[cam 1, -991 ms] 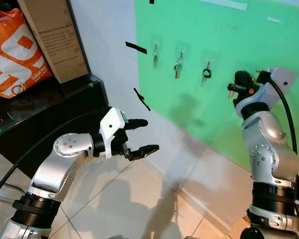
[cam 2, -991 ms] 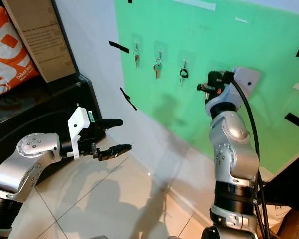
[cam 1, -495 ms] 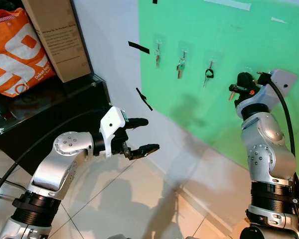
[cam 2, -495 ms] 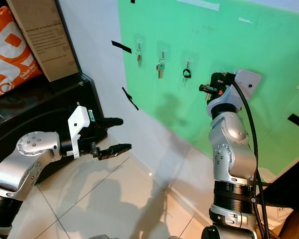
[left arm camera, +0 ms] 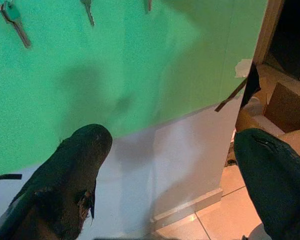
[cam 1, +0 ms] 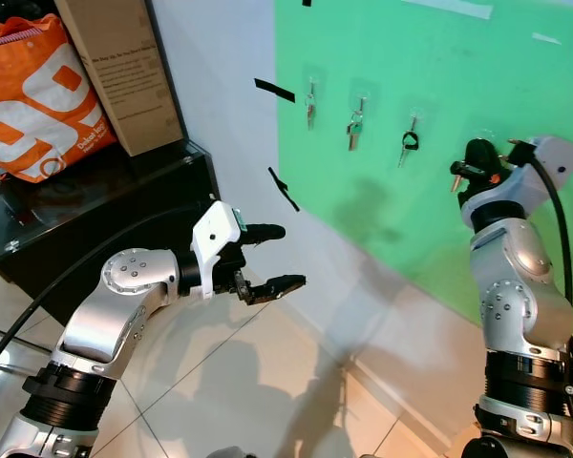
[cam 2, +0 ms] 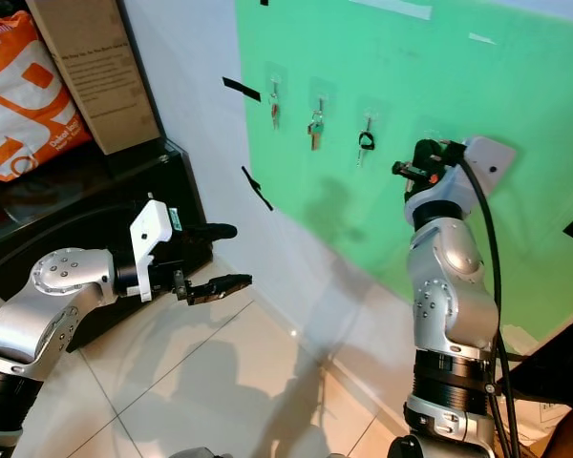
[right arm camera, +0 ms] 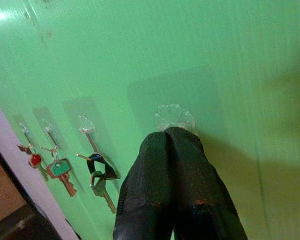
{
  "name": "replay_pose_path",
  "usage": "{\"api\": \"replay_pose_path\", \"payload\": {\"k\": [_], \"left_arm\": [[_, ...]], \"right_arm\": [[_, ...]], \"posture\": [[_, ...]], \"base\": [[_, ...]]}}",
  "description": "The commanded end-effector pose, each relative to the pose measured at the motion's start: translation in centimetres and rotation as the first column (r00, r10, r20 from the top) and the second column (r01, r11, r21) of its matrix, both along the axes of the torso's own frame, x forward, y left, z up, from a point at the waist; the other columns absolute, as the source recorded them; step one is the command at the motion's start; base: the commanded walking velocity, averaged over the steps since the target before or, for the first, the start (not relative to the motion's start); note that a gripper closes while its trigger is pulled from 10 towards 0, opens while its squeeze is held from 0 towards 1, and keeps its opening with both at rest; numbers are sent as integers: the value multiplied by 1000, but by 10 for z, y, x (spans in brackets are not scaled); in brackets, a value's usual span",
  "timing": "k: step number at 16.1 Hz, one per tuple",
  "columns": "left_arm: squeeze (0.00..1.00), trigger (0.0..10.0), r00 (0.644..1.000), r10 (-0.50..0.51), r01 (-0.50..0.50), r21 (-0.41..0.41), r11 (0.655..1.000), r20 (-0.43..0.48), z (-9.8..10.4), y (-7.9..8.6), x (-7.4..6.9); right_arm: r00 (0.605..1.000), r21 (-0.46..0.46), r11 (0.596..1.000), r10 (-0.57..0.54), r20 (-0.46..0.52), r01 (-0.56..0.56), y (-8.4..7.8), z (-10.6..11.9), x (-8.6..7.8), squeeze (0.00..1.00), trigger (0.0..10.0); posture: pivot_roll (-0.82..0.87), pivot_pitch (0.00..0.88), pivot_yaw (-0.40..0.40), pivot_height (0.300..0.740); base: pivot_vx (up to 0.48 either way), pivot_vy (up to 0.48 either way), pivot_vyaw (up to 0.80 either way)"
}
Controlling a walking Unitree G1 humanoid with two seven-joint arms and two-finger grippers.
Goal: Hang keys on a hook
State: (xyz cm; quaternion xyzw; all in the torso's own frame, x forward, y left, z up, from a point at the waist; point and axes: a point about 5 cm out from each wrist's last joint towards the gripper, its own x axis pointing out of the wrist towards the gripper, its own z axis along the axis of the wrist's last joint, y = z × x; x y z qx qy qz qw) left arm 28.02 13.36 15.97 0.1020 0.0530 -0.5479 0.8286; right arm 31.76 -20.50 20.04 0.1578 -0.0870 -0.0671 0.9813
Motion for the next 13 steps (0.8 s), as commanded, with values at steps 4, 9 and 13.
{"api": "replay_pose_path", "payload": {"k": [4,9,13], "left_arm": [[0,10000,1000,-4,4,7,1000,4,2,0,2],[0,10000,1000,2,-2,6,1000,-3,0,0,1],[0,10000,1000,7,-7,15,1000,-2,0,0,3]], "right_arm": [[996,56,997,-58,71,54,-19,10,-8,0,10000],[996,-68,996,-49,77,54,-25,11,-12,0,10000],[994,-227,970,-75,81,92,-35,12,-15,0,10000]], "posture": [[-71,0,74,740],[-68,0,67,740],[-65,0,69,740]], "base": [[0,0,0],[0,0,0],[0,0,0]]}}
